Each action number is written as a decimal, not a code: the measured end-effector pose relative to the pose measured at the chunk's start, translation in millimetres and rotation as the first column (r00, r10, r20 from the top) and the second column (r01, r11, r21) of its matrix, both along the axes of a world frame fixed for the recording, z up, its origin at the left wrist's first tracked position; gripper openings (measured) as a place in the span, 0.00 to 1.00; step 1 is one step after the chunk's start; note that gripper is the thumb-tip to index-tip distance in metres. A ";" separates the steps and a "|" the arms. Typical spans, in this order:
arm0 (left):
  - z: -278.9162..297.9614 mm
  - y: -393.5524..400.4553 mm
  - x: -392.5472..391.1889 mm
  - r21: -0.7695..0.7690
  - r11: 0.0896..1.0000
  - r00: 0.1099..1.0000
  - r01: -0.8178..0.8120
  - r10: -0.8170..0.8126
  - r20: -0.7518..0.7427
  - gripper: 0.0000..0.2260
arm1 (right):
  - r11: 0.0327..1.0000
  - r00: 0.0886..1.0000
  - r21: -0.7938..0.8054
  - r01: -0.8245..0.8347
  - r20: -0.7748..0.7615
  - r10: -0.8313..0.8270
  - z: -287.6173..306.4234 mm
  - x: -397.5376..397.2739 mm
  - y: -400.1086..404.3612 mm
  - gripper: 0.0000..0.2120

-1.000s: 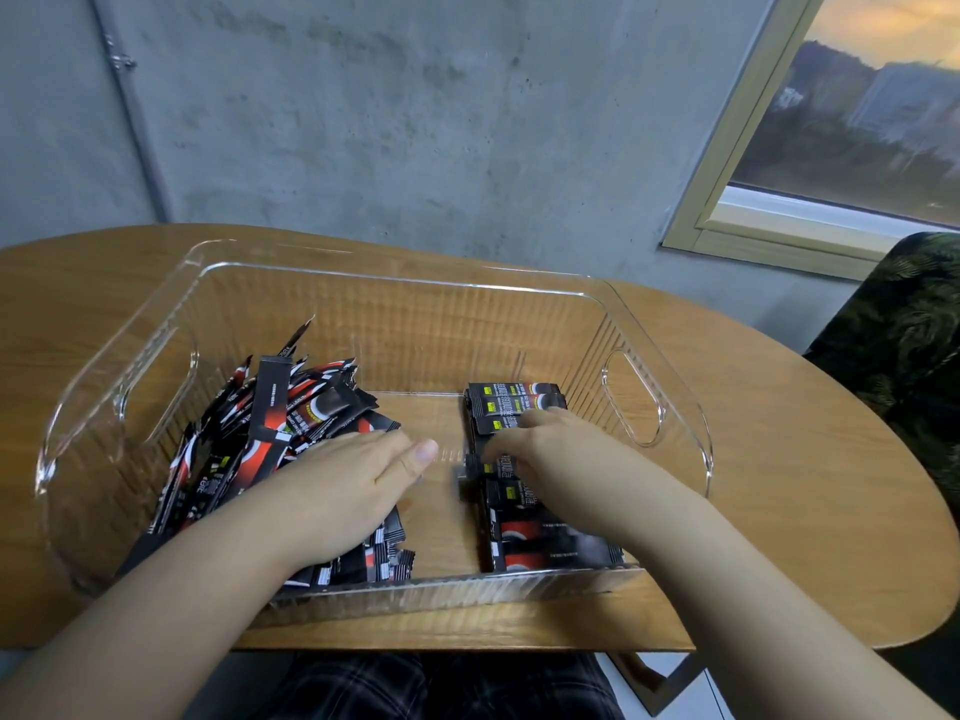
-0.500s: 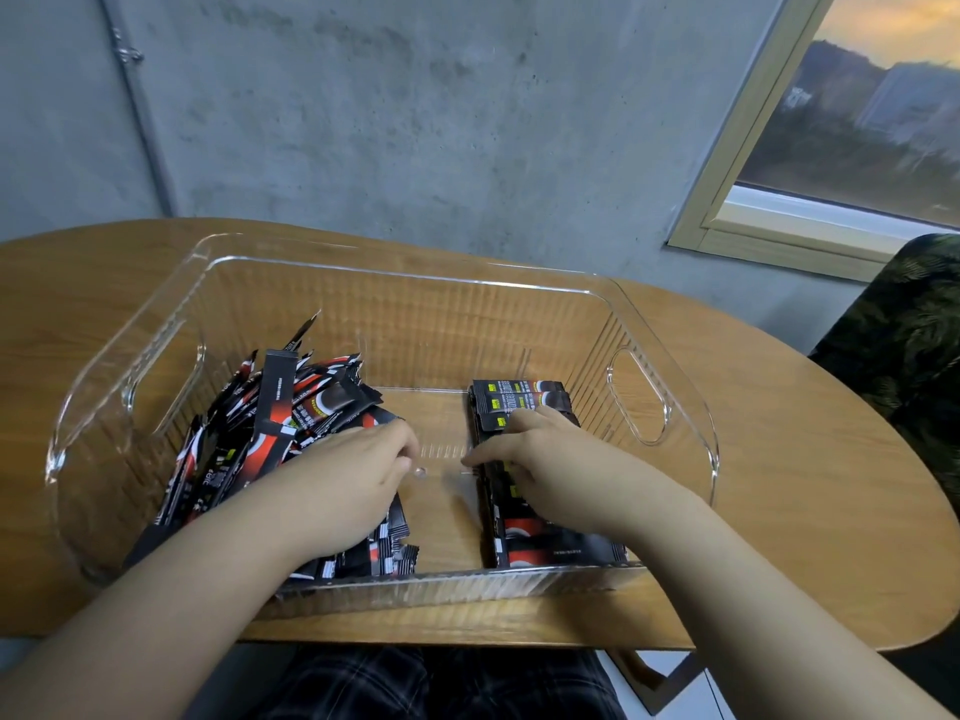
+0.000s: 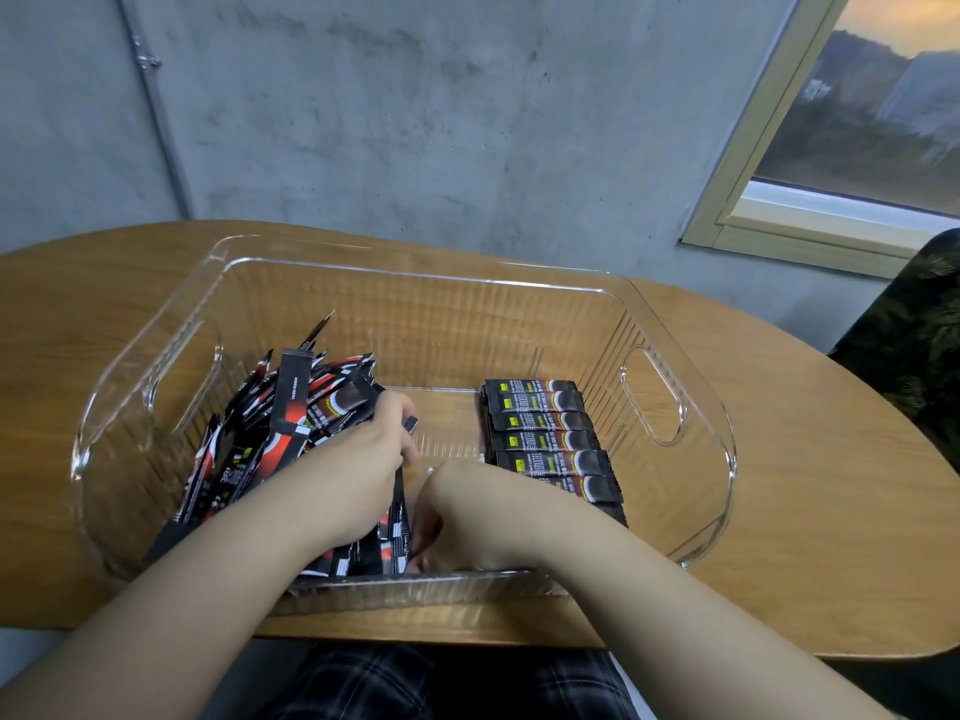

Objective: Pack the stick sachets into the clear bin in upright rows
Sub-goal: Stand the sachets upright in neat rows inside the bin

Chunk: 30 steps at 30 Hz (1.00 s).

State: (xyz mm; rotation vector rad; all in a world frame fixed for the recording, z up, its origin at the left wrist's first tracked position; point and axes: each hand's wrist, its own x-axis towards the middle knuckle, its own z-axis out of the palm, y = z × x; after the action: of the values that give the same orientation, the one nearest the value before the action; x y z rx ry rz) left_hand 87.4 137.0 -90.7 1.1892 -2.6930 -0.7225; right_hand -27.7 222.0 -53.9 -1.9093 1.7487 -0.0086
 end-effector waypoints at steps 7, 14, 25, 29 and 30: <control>9.0 2.8 0.7 -0.022 0.988 0.987 0.154 -0.152 0.051 0.08 | 1.000 0.999 -0.014 0.015 0.045 -0.014 4.7 -10.5 3.3 0.07; 13.8 4.2 0.7 0.001 0.991 0.989 0.135 -0.135 0.063 0.17 | 0.956 0.940 -0.083 0.280 0.225 -0.255 12.3 -41.9 9.4 0.06; 14.0 6.2 -0.1 0.005 0.985 0.976 0.171 -0.170 0.137 0.20 | 0.814 0.878 -0.366 0.450 0.348 -0.329 14.7 -65.9 12.9 0.12; 10.9 4.6 2.7 -0.017 0.981 0.973 0.192 -0.188 0.135 0.17 | 0.788 0.862 -0.394 0.473 0.391 -0.322 9.5 -65.3 12.3 0.11; 9.6 3.4 3.2 -0.018 0.983 0.976 0.185 -0.181 0.123 0.16 | 0.788 0.861 -0.393 0.474 0.395 -0.321 9.2 -65.5 12.3 0.11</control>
State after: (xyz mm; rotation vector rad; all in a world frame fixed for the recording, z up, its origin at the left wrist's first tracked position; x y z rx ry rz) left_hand 90.6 140.4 -81.1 1.0186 -2.9325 -0.6496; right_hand -93.2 234.2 -44.7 -1.6666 2.0176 -0.9360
